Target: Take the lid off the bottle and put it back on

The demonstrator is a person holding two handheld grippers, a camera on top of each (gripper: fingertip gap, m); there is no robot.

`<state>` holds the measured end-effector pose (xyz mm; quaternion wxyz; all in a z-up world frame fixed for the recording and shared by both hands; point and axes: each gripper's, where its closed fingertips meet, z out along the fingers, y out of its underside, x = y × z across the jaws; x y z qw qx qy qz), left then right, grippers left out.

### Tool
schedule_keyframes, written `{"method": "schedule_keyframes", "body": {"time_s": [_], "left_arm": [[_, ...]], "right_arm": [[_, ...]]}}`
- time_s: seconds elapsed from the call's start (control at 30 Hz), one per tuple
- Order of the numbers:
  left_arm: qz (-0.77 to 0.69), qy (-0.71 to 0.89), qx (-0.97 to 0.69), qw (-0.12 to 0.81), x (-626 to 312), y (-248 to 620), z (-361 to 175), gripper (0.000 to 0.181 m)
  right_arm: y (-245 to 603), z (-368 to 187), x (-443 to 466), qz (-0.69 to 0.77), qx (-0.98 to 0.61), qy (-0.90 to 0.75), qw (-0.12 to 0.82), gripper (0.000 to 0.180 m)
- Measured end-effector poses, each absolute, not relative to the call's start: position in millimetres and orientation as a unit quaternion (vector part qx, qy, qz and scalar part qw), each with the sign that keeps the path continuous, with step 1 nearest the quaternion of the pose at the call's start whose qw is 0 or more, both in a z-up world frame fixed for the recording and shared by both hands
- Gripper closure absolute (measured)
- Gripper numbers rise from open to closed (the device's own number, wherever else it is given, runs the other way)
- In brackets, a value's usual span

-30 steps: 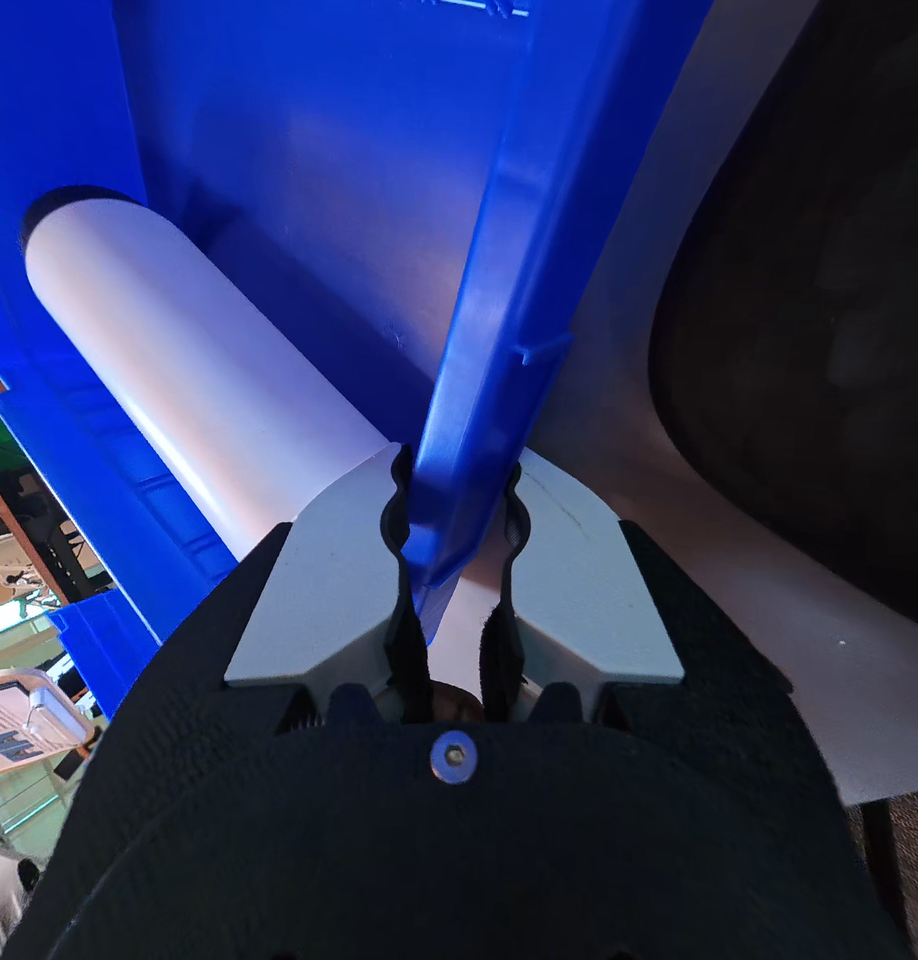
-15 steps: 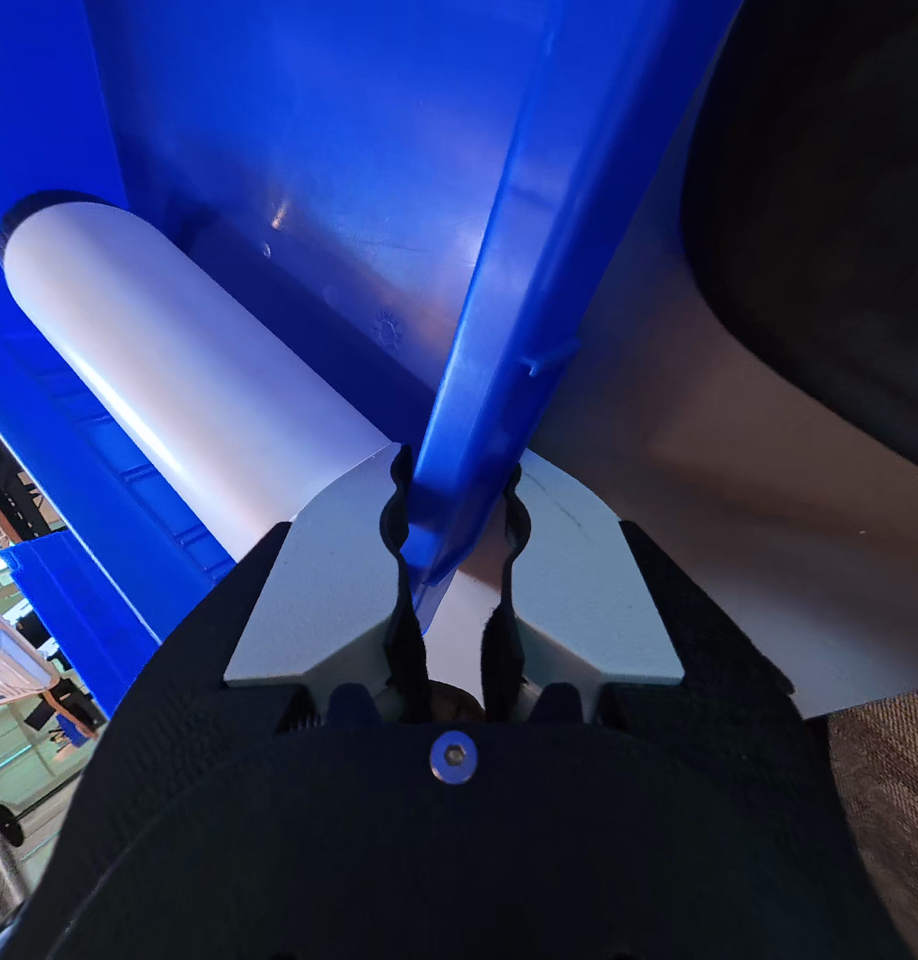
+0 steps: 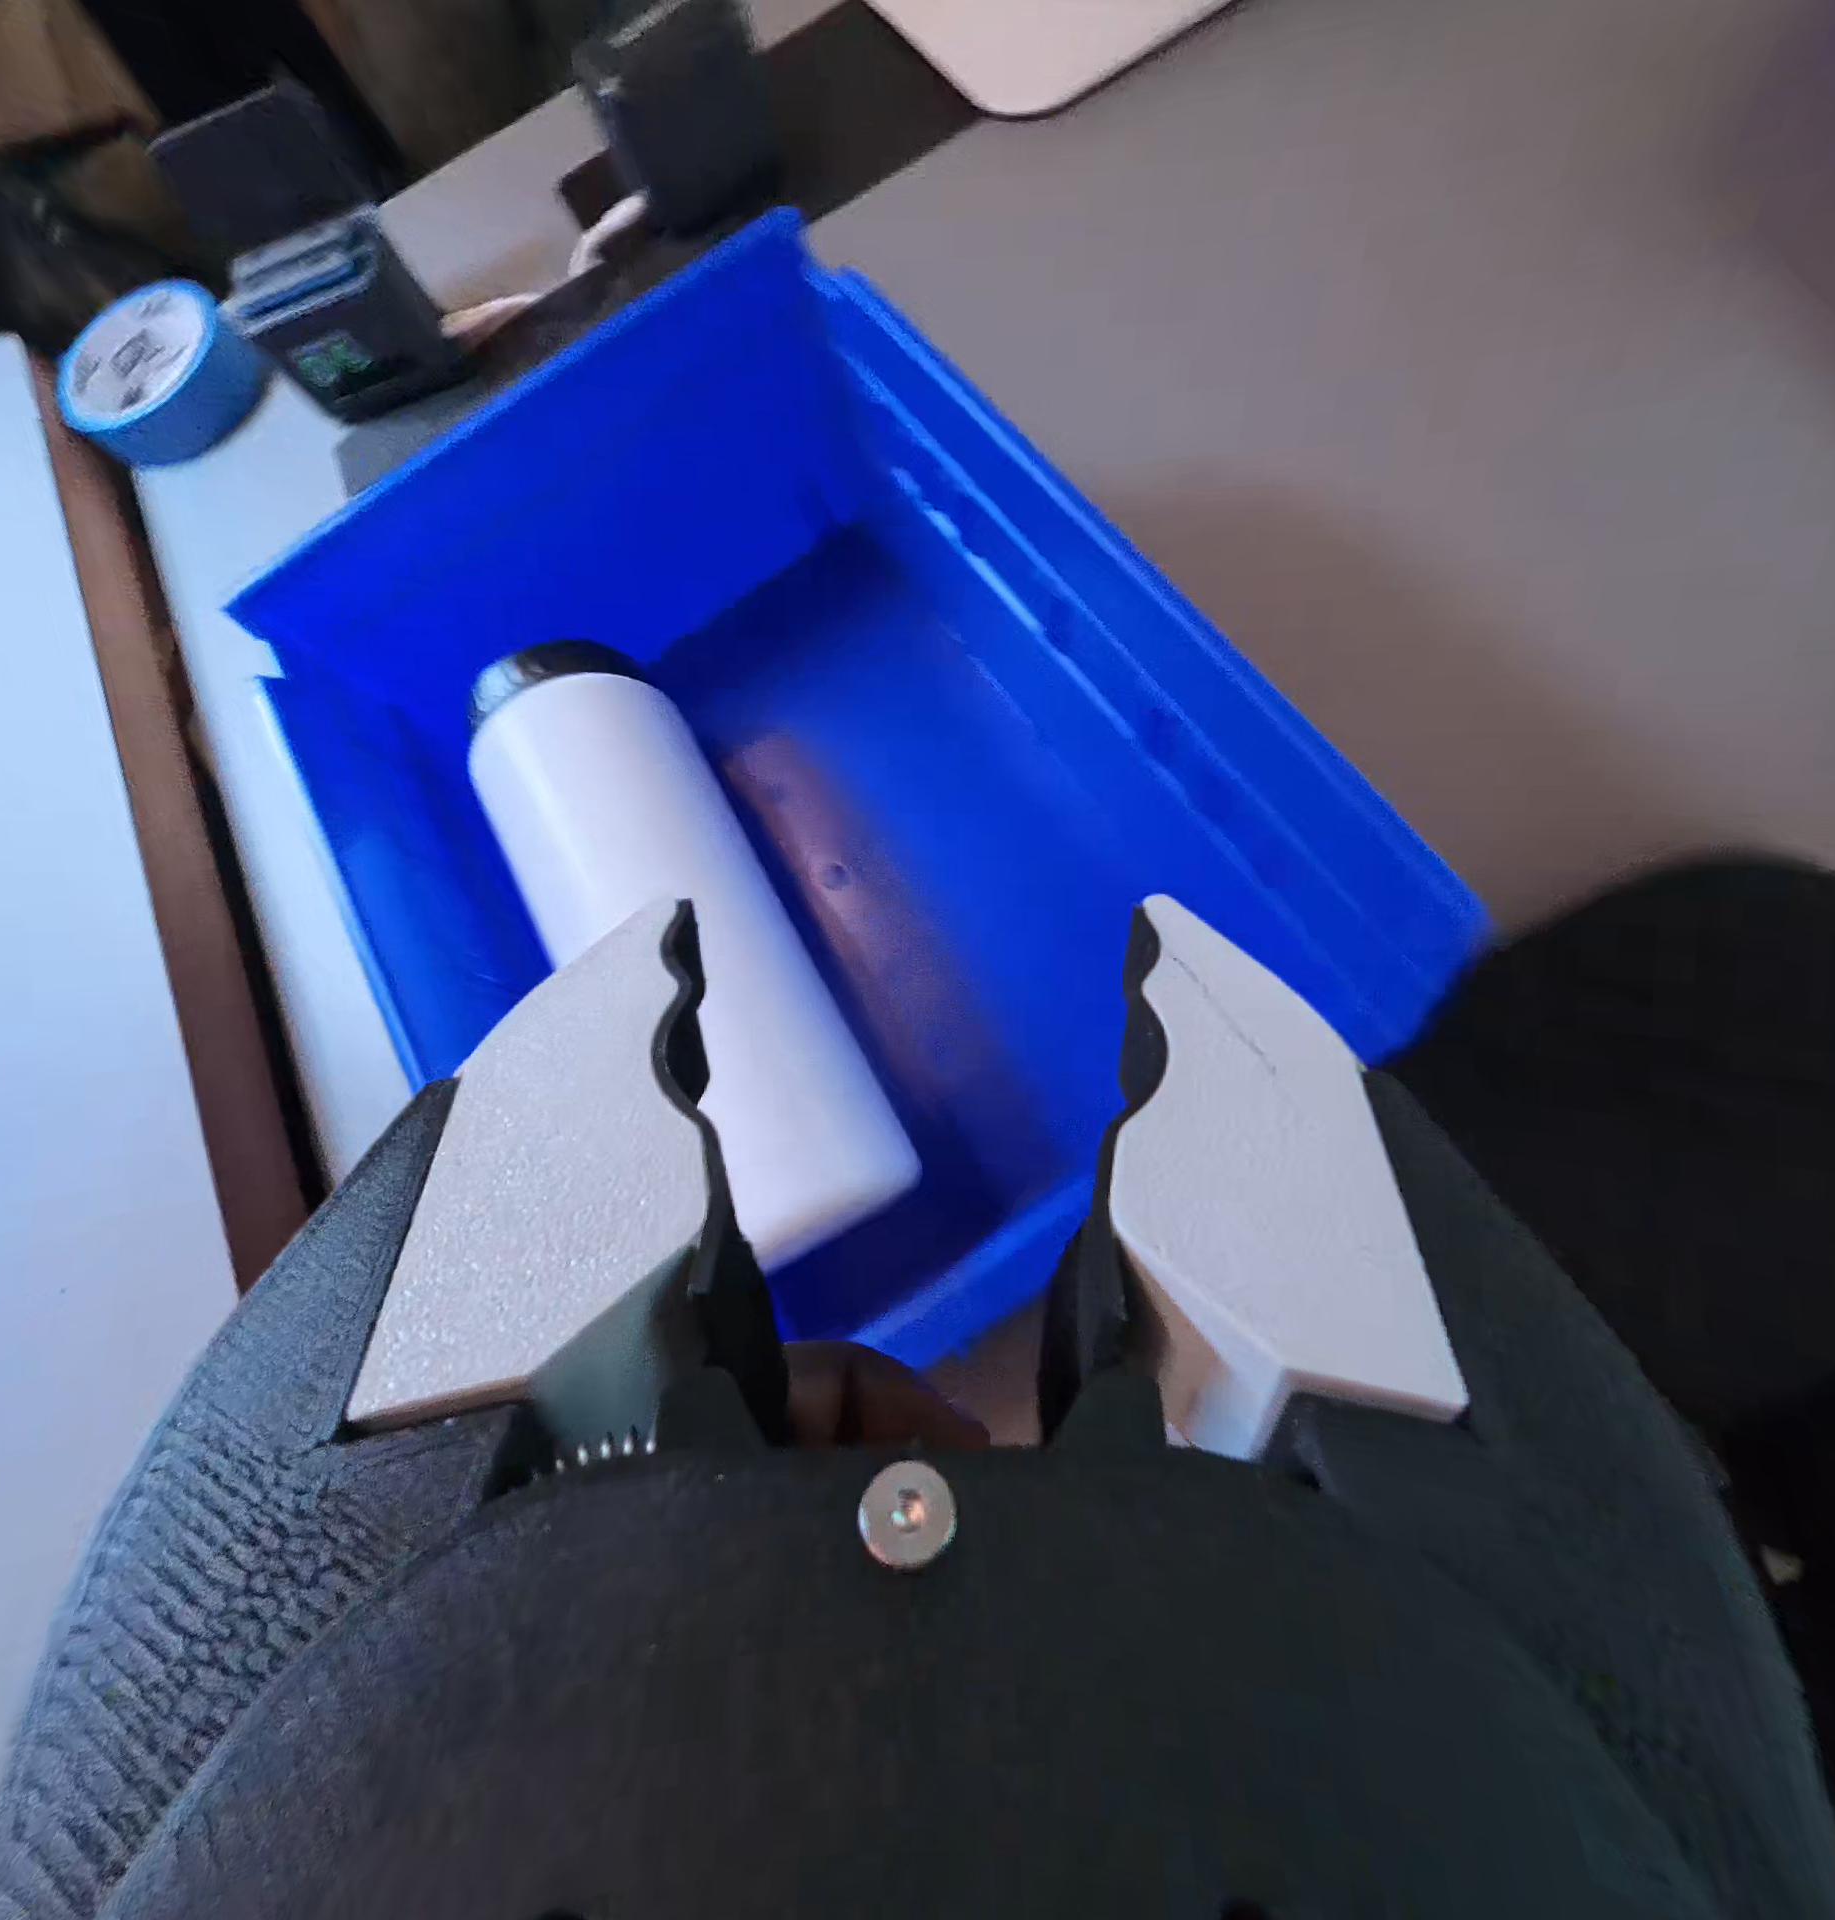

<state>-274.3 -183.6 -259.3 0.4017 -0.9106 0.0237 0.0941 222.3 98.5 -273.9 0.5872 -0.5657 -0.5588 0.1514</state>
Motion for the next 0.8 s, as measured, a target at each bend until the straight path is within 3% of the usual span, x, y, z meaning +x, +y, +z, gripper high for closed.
{"method": "schedule_keyframes", "body": {"time_s": [0.13, 0.23, 0.5, 0.63, 0.8], "left_arm": [[0.102, -0.054, -0.935, 0.334, -334.3, -136.4, -272.4, 0.095], [0.073, -0.083, -0.965, 0.236, -363.2, -115.9, -300.6, 0.094], [0.064, -0.122, -0.989, 0.062, -406.0, -110.4, -357.7, 0.096], [0.068, -0.106, -0.992, 0.031, -402.0, -110.1, -377.7, 0.085], [0.098, -0.084, -0.991, 0.034, -396.9, -108.5, -380.6, 0.084]], "right_arm": [[89.5, -263.9, 213.3, 0.216, -0.577, -0.536, 0.577, 0.069], [85.6, -262.1, 208.6, 0.257, -0.585, -0.523, 0.564, 0.059], [88.2, -270.0, 210.2, 0.255, -0.581, -0.529, 0.563, 0.062], [87.2, -265.7, 210.6, 0.248, -0.572, -0.528, 0.576, 0.067], [85.7, -269.6, 204.2, 0.235, -0.569, -0.54, 0.574, 0.069]]}}
